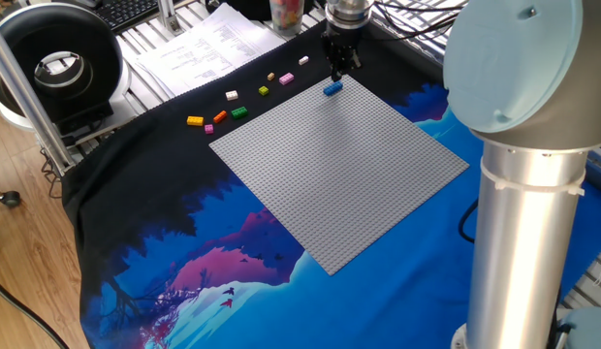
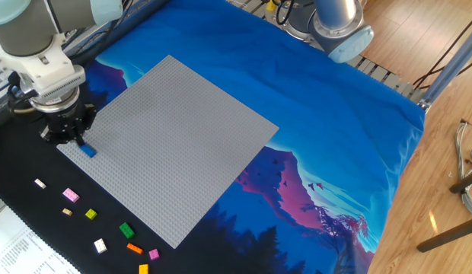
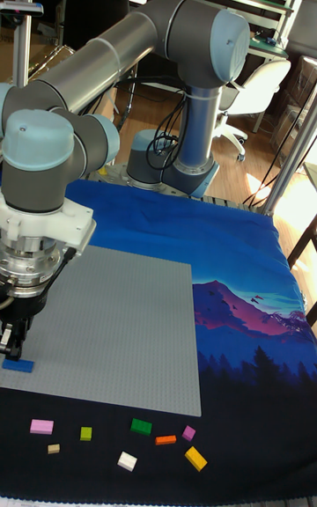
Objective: Build with small Lego blocks
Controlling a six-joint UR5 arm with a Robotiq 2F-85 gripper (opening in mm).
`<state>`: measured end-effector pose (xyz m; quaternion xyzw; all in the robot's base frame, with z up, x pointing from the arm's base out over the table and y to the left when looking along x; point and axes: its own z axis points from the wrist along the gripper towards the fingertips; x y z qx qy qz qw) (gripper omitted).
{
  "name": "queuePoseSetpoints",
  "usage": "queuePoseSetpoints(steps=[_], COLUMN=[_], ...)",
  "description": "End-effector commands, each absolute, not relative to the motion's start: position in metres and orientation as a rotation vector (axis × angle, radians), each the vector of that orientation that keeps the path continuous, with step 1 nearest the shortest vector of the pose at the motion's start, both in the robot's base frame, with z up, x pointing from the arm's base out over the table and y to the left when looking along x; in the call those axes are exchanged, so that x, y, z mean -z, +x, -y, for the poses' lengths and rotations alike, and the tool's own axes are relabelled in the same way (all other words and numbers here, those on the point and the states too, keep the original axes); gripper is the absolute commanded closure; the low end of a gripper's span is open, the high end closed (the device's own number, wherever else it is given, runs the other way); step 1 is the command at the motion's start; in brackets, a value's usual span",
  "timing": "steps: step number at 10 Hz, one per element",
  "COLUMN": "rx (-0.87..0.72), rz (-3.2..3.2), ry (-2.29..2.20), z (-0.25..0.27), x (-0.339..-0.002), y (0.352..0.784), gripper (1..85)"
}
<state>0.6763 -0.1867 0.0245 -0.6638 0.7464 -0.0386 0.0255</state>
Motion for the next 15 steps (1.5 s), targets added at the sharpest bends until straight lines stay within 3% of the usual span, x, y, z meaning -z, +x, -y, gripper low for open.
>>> queuePoseSetpoints(steps=[1,15], rx=[0.107,0.074], rz=[-2.306,-2.313], ry=[-2.029,-2.034], z=[0.184,0.186], x=[-0.023,-0.012], y=[0.678,0.675], gripper=[83.3,83.3])
